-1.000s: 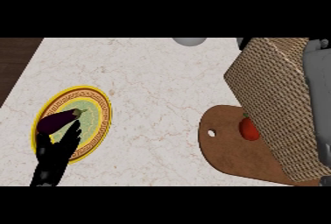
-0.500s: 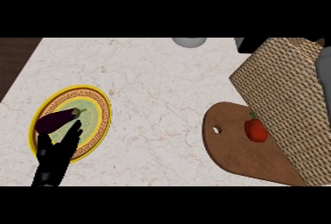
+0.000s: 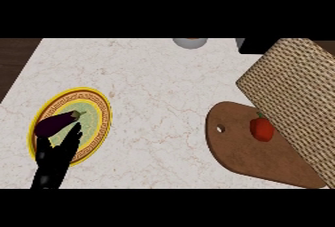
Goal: Pick the bell pepper from the cutting board and place it in the basket
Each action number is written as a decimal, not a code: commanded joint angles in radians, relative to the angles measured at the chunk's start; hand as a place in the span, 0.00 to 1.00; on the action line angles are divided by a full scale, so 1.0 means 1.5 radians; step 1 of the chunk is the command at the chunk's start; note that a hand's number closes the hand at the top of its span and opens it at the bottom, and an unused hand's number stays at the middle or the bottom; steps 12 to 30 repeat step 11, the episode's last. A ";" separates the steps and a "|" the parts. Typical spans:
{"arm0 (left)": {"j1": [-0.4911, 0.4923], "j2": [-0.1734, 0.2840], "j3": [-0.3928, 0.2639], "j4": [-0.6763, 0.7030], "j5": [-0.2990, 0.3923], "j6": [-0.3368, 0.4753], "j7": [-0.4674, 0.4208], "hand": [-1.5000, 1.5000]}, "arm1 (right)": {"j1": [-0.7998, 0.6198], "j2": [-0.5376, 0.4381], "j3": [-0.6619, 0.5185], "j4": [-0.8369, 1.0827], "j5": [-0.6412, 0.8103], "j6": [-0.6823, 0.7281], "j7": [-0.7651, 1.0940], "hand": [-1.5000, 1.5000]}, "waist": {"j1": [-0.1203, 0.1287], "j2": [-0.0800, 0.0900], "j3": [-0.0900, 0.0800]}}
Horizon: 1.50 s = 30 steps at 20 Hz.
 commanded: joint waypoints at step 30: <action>0.018 -0.012 0.000 0.004 -0.016 0.011 0.026 0.50 | 0.162 -0.083 -0.120 -0.109 -0.111 0.019 -0.004 0.00 | -0.016 0.011 0.012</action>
